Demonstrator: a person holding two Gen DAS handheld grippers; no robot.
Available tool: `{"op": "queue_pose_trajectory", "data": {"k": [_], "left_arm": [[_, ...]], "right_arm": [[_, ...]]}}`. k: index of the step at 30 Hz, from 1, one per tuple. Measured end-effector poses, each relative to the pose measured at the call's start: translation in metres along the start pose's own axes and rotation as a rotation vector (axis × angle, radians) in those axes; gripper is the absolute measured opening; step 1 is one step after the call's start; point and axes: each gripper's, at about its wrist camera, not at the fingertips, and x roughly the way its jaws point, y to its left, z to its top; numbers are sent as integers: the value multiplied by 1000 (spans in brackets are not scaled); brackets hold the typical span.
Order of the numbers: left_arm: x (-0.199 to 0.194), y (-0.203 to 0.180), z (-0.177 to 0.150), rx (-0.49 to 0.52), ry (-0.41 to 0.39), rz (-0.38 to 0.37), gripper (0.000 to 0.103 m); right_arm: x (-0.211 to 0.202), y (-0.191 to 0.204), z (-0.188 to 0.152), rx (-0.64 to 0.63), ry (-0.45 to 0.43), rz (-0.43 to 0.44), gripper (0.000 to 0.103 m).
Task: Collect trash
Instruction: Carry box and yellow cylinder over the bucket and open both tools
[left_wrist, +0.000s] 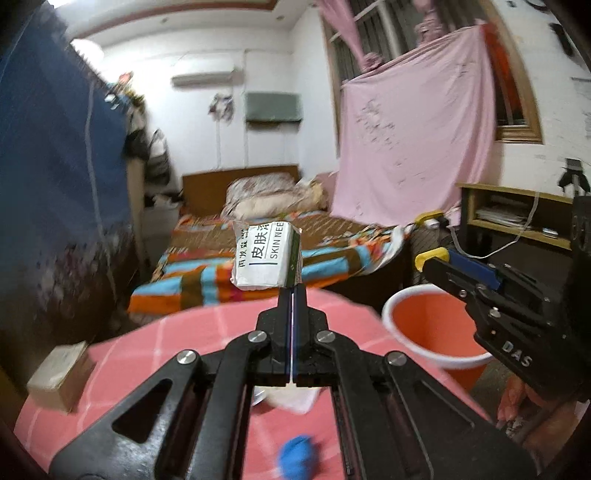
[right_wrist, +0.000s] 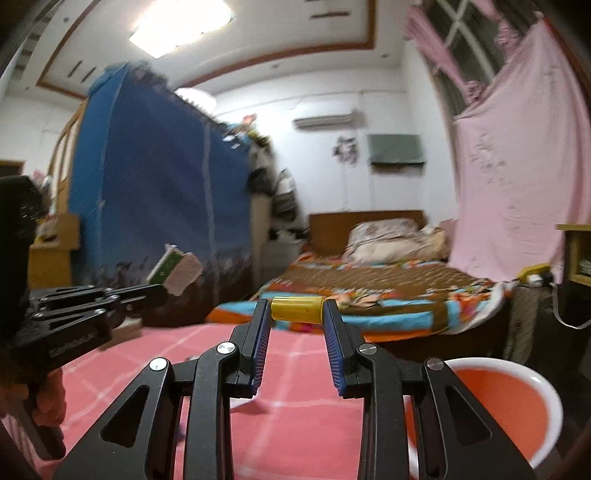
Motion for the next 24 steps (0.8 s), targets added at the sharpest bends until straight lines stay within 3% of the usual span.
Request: {"op": "queue_pose_trajectory", "data": {"k": [5,11,17,24], "left_arm": [[9,-40,12,66,-41,-87,0],[28,-80,18,88,-25,-192,0],[50,-99,15,78,35,-266,0],[92,-122,10,40,176,-336,0]], "right_arm": [[-7,-37,-3,48,-3,-129,27],[-13,-73,-12,130,8,-226,27],[-26,-108,-24,216,40,-308,27],[-25,-137,-43,308,127,-383,27]]}}
